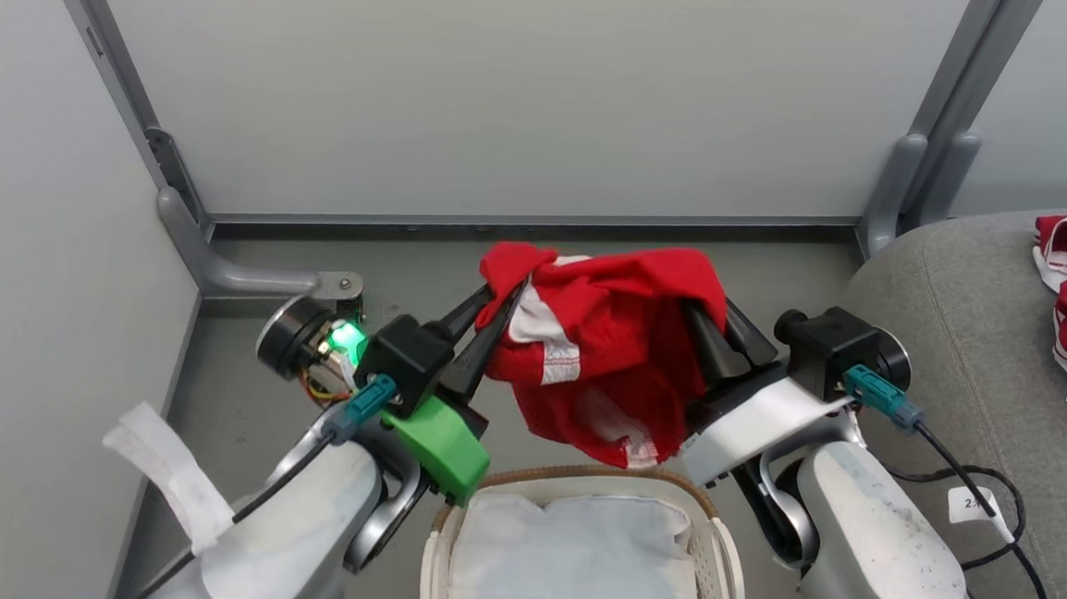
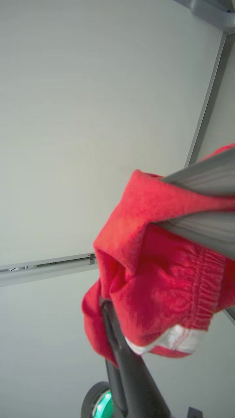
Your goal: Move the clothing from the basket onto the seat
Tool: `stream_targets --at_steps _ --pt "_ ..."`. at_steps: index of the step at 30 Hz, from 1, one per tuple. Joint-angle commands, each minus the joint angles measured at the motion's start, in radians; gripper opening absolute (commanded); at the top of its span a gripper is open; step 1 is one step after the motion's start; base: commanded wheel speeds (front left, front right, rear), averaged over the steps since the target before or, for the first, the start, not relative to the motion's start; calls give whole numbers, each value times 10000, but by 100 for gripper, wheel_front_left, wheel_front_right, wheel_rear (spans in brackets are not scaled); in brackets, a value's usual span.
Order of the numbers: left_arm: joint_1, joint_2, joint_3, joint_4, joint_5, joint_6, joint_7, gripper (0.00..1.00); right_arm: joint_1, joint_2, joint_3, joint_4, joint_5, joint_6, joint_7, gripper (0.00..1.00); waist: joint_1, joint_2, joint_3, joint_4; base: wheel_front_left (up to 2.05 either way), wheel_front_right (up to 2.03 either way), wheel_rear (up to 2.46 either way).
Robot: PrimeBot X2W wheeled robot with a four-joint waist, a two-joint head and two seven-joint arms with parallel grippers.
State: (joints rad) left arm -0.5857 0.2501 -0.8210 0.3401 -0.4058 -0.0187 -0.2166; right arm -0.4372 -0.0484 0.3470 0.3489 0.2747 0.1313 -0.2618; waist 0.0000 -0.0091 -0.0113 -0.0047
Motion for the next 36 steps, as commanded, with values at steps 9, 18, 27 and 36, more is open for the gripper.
stream_targets --at_steps 9,18,27,36 --pt "1913 -574 768 463 -484 16 -493 100 185 -37 -710 -252 -495 -11 -51 0 0 91 147 -26 0 0 0" --pt "3082 -1103 1606 338 71 -378 -492 100 334 -39 -1264 -269 -875 -11 -51 0 0 91 223 -111 0 0 0" --pt "3500 -1453 2349 328 540 -630 -492 100 556 -39 -1843 -361 -1222 -11 -51 0 0 91 457 -1117 0 0 0" --pt "3204 -1622 2681 277 1131 -859 -493 100 667 -36 -2659 -553 -1638 -11 -51 0 0 91 1228 -3479 0 0 0"
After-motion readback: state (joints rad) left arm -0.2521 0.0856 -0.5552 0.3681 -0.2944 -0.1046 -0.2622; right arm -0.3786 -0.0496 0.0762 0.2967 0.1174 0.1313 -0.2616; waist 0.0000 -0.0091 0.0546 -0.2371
